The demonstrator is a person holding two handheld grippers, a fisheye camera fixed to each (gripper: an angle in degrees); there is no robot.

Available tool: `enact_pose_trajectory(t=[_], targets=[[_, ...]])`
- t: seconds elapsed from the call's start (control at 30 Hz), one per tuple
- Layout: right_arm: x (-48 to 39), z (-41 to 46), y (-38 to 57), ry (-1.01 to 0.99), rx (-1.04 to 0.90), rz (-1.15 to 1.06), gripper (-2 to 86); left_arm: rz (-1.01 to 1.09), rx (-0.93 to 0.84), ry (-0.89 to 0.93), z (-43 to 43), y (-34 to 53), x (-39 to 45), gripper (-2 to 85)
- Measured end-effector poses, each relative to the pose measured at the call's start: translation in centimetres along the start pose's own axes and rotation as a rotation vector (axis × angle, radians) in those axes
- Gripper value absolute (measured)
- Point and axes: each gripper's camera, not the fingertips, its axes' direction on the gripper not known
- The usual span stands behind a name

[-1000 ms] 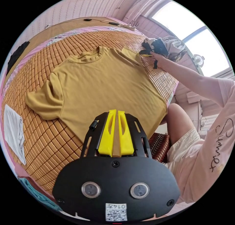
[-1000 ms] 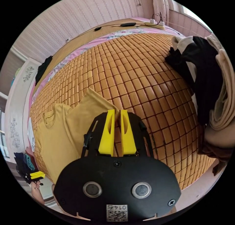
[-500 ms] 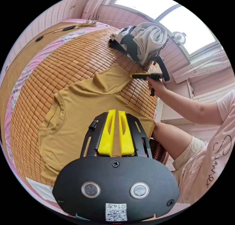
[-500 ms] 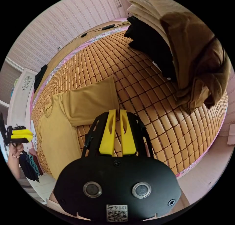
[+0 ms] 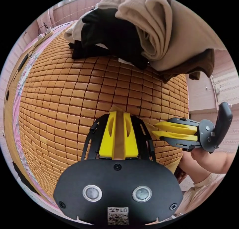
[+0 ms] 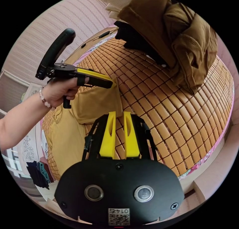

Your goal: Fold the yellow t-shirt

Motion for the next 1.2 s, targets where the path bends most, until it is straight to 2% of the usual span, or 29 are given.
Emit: enact_pose_trajectory(t=[0.2, 0.33, 0.4, 0.57, 0.67, 0.77, 0.83, 0.87, 0.93, 1.03, 1.2], targets=[[-0.2, 0.5, -0.4, -0.01, 0.034, -0.013, 1.9, 0.065, 0.045, -0.056, -1.4, -0.6, 0.2, -0.3], [-1.0, 1.9, -1.0, 0.041, 0.015, -0.012, 1.4, 0.048, 0.062, -0.016, -1.8, -0.7, -0.8, 0.8], [-1.3, 2.3, -1.1, 0.049, 0.022, -0.003, 1.4, 0.014, 0.054, 0.032, -3.1, -0.5, -2.2, 4.7], [-2.2, 3.2, -1.4, 0.108, 0.034, -0.008, 1.5, -0.069, 0.271, 0.063, -13.2, 6.6, -6.0, 7.2], [-2.1, 3.2, -1.5, 0.235, 0.021, 0.012, 1.7, -0.175, 0.374, 0.021, -19.4, 16.7, -8.9, 7.1], [-3.8, 2.6, -1.4, 0.267, 0.036, -0.02, 1.8, -0.399, 0.409, -0.037, -23.2, 30.4, -11.5, 6.6], [-8.0, 3.3, -1.6, 0.27, 0.012, -0.138, 1.9, -0.621, 0.402, -0.04, -24.6, 41.8, -12.3, 6.2], [-9.5, 3.7, -1.7, 0.263, 0.001, -0.178, 1.9, -0.676, 0.396, -0.046, -24.9, 44.5, -12.3, 6.1], [-16.5, 6.0, -1.9, 0.193, -0.047, -0.358, 1.8, -0.893, 0.375, -0.082, -25.8, 54.8, -11.5, 5.7], [-27.0, 10.0, -1.9, 0.083, -0.098, -0.609, 2.0, -1.138, 0.393, -0.099, -26.8, 65.2, -10.1, 5.4], [-44.5, 16.8, -0.3, -0.179, -0.184, -0.946, 3.1, -1.373, 0.487, -0.1, -27.7, 75.7, -8.7, 5.3]])
